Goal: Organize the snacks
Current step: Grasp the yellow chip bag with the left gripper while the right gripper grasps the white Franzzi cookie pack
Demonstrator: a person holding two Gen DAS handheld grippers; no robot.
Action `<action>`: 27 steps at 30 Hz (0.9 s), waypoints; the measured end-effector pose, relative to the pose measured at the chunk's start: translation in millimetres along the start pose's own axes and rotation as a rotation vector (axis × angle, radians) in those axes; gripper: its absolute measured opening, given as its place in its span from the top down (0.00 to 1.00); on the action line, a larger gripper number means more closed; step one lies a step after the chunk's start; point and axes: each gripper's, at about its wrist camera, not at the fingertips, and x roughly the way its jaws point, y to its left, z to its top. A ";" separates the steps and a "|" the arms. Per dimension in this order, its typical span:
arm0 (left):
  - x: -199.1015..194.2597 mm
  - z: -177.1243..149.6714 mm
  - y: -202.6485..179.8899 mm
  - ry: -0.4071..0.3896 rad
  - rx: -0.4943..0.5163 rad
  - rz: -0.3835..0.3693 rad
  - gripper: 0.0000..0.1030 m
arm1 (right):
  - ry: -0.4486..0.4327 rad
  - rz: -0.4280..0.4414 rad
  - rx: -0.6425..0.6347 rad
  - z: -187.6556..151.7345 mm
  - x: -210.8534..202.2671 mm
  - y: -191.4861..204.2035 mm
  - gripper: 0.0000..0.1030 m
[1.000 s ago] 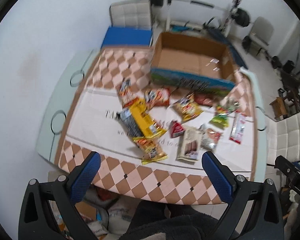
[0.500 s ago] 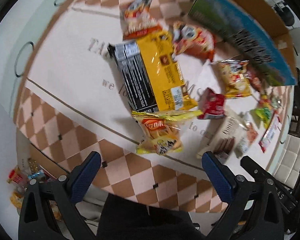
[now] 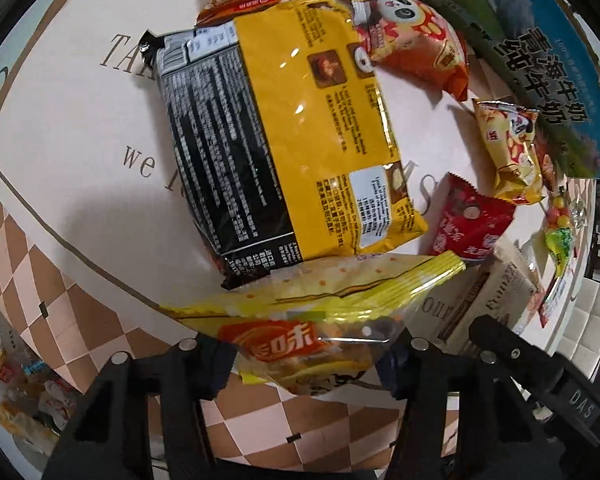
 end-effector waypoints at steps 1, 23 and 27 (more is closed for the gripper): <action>-0.3 -0.8 0.2 -0.005 0.005 0.005 0.51 | 0.002 -0.001 0.006 1.1 2.7 -0.4 0.03; -48.6 -49.8 44.6 -0.018 0.133 0.046 0.58 | -0.055 -0.069 0.009 -33.6 7.5 40.8 0.41; -73.0 -66.2 28.3 -0.033 0.207 0.026 0.58 | -0.074 -0.025 0.011 -54.8 -17.4 28.8 0.41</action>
